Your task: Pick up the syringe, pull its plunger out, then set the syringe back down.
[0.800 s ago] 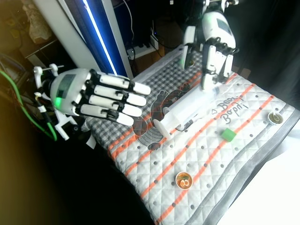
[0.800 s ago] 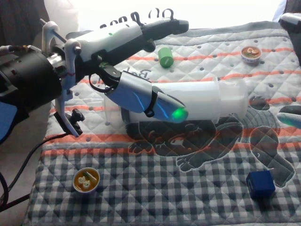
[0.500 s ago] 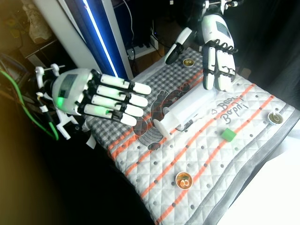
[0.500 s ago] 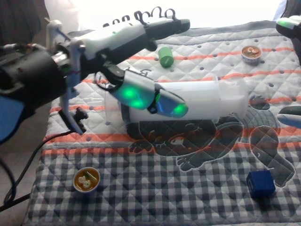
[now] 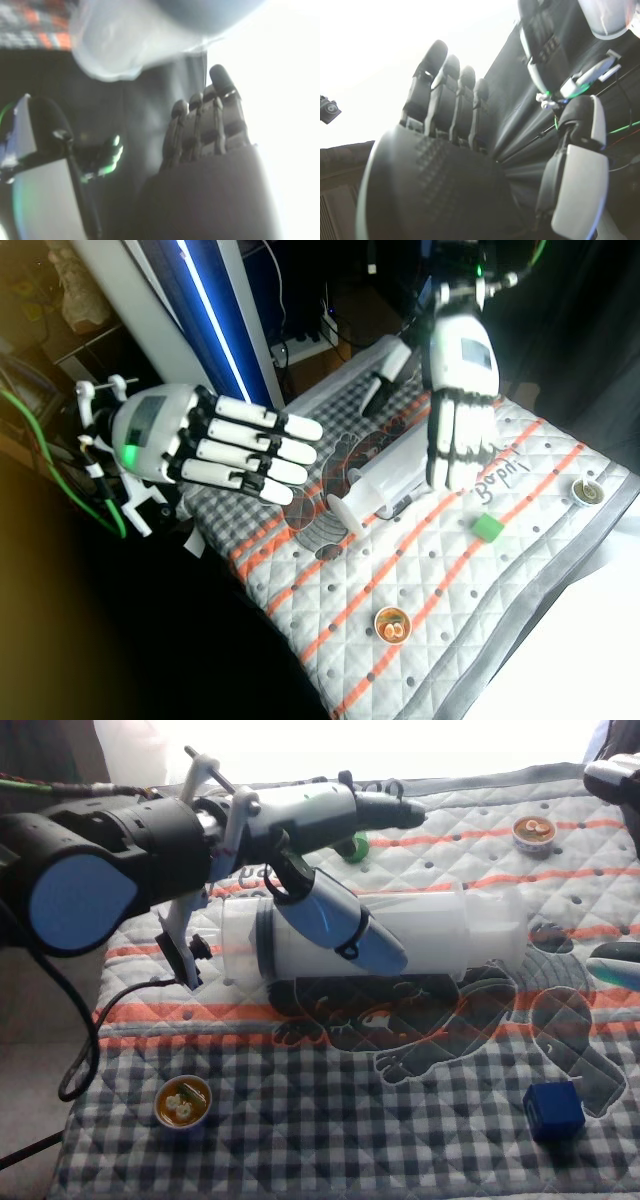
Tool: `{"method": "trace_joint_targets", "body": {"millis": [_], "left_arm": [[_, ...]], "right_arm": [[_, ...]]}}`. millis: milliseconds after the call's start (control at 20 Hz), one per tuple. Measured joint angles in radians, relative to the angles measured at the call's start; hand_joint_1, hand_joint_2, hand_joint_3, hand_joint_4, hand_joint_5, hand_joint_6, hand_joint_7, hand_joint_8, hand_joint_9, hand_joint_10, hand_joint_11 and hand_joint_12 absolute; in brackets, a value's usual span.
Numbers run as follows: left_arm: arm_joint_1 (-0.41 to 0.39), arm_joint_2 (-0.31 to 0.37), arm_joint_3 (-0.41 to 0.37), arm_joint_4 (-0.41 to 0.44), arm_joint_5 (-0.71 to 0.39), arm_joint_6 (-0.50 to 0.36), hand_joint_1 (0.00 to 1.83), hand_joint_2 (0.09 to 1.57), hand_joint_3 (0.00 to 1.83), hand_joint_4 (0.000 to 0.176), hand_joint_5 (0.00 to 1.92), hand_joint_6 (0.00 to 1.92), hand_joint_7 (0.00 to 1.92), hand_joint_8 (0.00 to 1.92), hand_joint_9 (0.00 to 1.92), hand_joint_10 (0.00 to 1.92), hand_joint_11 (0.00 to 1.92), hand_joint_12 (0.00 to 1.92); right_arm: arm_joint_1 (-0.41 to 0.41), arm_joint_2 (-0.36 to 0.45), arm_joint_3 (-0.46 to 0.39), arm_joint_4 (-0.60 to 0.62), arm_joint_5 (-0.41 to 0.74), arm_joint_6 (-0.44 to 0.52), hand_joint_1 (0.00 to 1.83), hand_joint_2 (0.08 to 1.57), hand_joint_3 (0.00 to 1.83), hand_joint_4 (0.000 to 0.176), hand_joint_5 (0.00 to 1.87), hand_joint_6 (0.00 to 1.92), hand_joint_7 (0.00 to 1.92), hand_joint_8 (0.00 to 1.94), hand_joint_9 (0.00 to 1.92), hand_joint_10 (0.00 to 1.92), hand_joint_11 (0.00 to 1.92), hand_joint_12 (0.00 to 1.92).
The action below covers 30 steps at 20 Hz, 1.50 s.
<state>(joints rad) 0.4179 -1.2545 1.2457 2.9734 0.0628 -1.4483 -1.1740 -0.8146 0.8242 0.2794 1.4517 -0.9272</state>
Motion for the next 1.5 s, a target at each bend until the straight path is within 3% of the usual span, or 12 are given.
{"method": "trace_joint_targets", "body": {"millis": [200,300,550,600,700,800,850,950,1000,1050,1350,1500], "left_arm": [[0.027,-0.070,0.063,-0.008,-0.059,0.000,0.76,0.76,0.00,0.000,0.18,0.01,0.13,0.01,0.12,0.02,0.00,1.13],[0.037,-0.103,0.096,-0.010,-0.075,0.000,0.90,0.76,0.00,0.000,0.17,0.00,0.09,0.00,0.11,0.01,0.00,0.97],[0.053,-0.138,0.147,-0.029,-0.047,-0.003,0.95,0.82,0.01,0.000,0.32,0.02,0.28,0.03,0.26,0.04,0.00,1.27],[0.057,-0.151,0.165,-0.031,-0.041,-0.003,1.08,0.93,0.00,0.000,0.57,0.26,0.53,0.11,0.26,0.71,0.08,1.65],[0.060,-0.156,0.176,-0.038,-0.039,-0.002,1.16,0.97,0.01,0.000,0.62,0.36,0.52,0.38,0.22,1.08,0.12,1.76],[0.062,-0.157,0.188,-0.063,-0.033,-0.011,1.17,1.06,0.00,0.000,0.74,0.22,0.57,0.26,0.20,0.87,0.01,1.61],[0.064,-0.157,0.188,-0.069,-0.032,-0.011,1.13,1.15,0.01,0.000,0.83,0.97,0.56,0.24,0.19,0.93,0.00,1.68],[0.071,-0.159,0.197,-0.088,-0.021,-0.010,1.13,1.18,0.00,0.000,0.84,1.17,0.66,0.37,0.29,1.01,0.05,1.68],[0.071,-0.159,0.201,-0.104,-0.016,-0.010,1.17,1.23,0.00,0.000,0.88,1.22,0.58,1.20,0.33,0.99,0.02,1.66],[0.071,-0.159,0.206,-0.119,-0.010,-0.010,1.17,1.26,0.00,0.000,0.84,1.32,0.53,1.41,0.27,0.94,0.00,1.54],[0.078,-0.055,0.121,-0.228,0.041,0.002,1.15,1.29,0.00,0.000,0.79,1.42,0.51,1.50,0.32,0.85,0.00,1.42],[0.077,0.033,0.032,-0.229,0.129,0.005,1.17,1.26,0.00,0.000,0.82,1.37,0.58,1.43,0.35,1.14,0.03,1.74]], "right_arm": [[0.000,0.000,0.000,0.000,0.000,0.002,0.99,0.91,0.01,0.000,0.45,0.01,0.44,0.01,0.42,0.01,0.16,0.77],[0.000,0.000,0.000,0.001,0.000,0.004,0.99,0.92,0.01,0.000,0.48,0.01,0.48,0.01,0.44,0.00,0.13,0.70],[0.000,0.000,0.001,0.000,0.000,0.008,1.00,0.97,0.00,0.000,0.53,0.01,0.52,0.01,0.45,0.01,0.00,0.97],[0.000,0.000,0.001,0.000,0.000,0.010,1.02,0.98,0.00,0.000,0.55,0.01,0.55,0.01,0.48,0.01,0.00,1.07],[0.000,0.000,0.001,0.000,0.000,0.012,1.02,0.99,0.01,0.000,0.55,0.01,0.55,0.01,0.49,0.02,0.00,1.10],[0.000,0.000,0.001,0.001,0.000,0.013,1.02,1.01,0.01,0.000,0.57,0.02,0.59,0.01,0.52,0.02,0.01,1.11],[0.000,0.000,0.001,0.001,0.000,0.013,1.01,1.00,0.00,0.000,0.59,0.02,0.60,0.02,0.54,0.03,0.01,1.12],[0.000,0.000,0.001,0.000,0.000,0.014,1.04,1.02,0.01,0.000,0.59,0.02,0.61,0.01,0.55,0.03,0.01,1.16],[0.000,0.000,0.001,-0.001,0.000,0.014,1.01,1.03,0.01,0.000,0.59,0.01,0.60,0.01,0.55,0.02,0.00,1.19],[0.000,0.000,0.001,0.001,0.000,0.014,1.02,1.03,0.01,0.000,0.60,0.01,0.61,0.01,0.55,0.03,0.00,1.19],[0.000,0.000,0.003,0.006,0.000,0.015,1.05,1.05,0.01,0.000,0.61,0.01,0.62,0.01,0.56,0.02,0.01,1.26],[0.000,-0.003,0.003,-0.002,0.001,0.016,1.04,1.03,0.00,0.000,0.56,0.00,0.58,0.00,0.51,0.01,0.00,1.20]]}}
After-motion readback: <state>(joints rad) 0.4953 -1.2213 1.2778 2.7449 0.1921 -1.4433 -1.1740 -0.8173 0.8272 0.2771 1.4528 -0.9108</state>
